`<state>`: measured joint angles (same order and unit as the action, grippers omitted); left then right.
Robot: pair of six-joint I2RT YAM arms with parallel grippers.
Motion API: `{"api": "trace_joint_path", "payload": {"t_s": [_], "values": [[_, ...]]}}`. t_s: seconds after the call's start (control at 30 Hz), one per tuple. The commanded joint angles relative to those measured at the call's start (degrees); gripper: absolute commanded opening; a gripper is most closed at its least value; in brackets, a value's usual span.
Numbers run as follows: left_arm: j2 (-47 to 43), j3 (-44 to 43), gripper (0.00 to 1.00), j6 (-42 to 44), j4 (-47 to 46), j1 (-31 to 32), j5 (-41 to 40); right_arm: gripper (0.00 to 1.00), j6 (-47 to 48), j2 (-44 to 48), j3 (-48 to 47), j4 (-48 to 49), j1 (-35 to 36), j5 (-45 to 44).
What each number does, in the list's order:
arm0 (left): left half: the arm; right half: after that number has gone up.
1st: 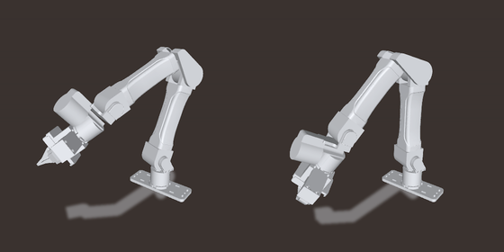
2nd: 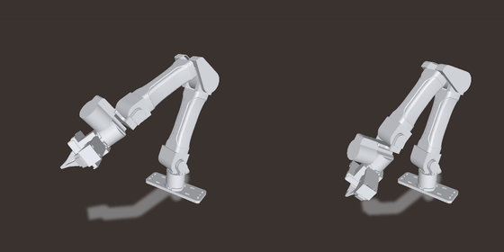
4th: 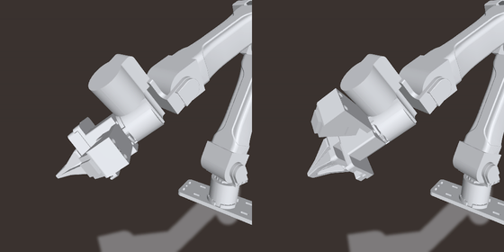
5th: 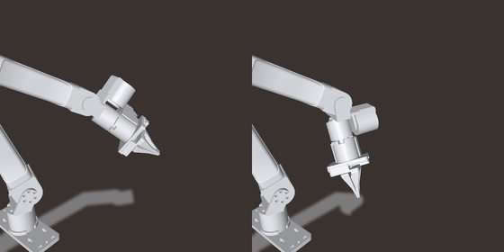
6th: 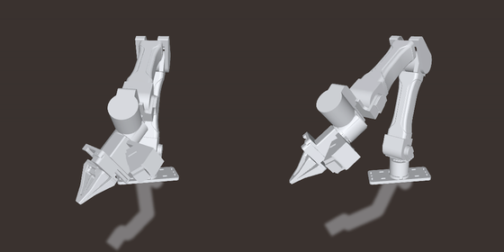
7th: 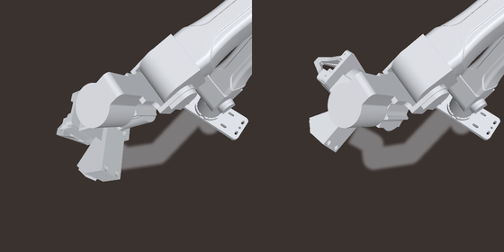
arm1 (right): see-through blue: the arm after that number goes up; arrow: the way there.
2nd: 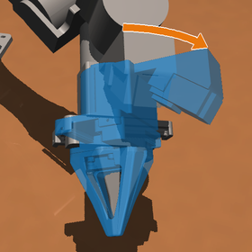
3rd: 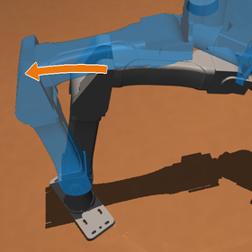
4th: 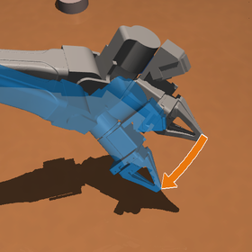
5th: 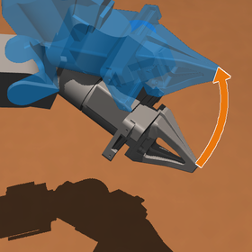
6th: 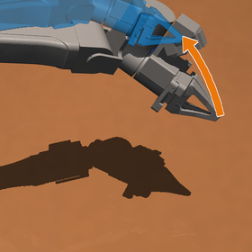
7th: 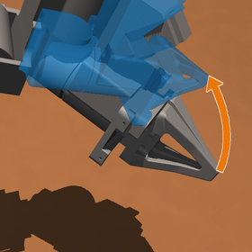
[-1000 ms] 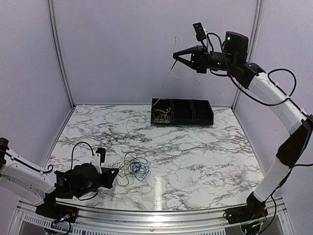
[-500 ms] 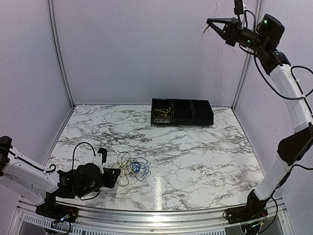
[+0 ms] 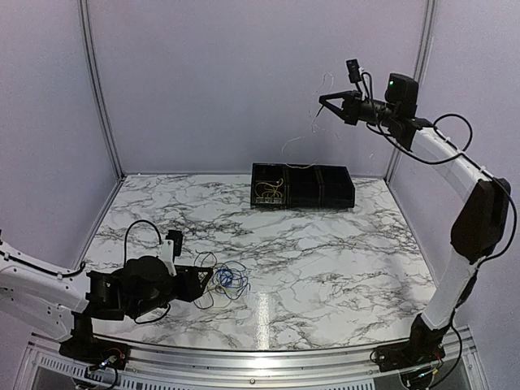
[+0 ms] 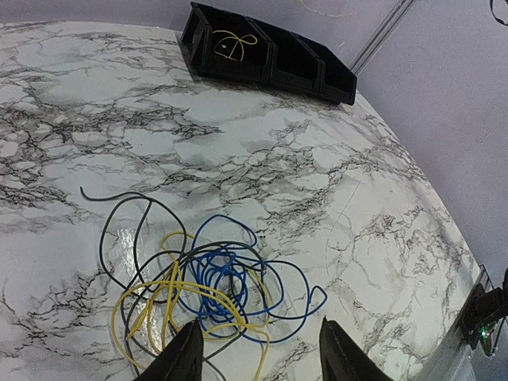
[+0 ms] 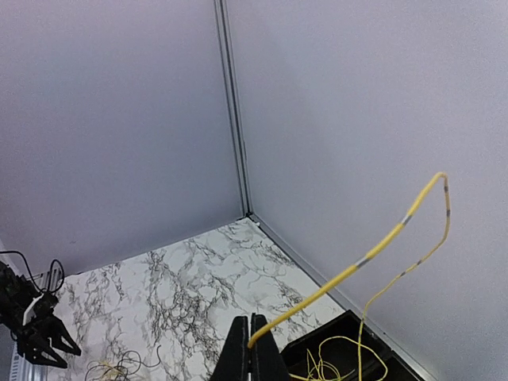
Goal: Untangle the cables
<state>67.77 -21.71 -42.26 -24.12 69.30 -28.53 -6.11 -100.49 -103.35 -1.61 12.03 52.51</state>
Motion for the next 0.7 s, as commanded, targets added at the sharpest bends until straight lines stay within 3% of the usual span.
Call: {"api": "trace_joint_path", "payload": {"t_s": [0.0, 0.37, 0.67], "values": [[-5.0, -2.4, 0.54, 2.6, 8.3, 0.3, -2.8, 0.0, -2.4, -3.0, -0.5, 5.2, -0.4, -0.4], [-13.2, -0.1, 0.55, 2.1, 17.4, 0.3, -11.2, 0.0, -5.9, -14.9, -9.2, 5.2, 0.7, 0.9], [-14.6, 2.2, 0.58, 1.1, 18.3, 0.2, -14.8, 0.0, -0.7, -21.1, -19.7, 1.0, 5.3, -0.9]]}}
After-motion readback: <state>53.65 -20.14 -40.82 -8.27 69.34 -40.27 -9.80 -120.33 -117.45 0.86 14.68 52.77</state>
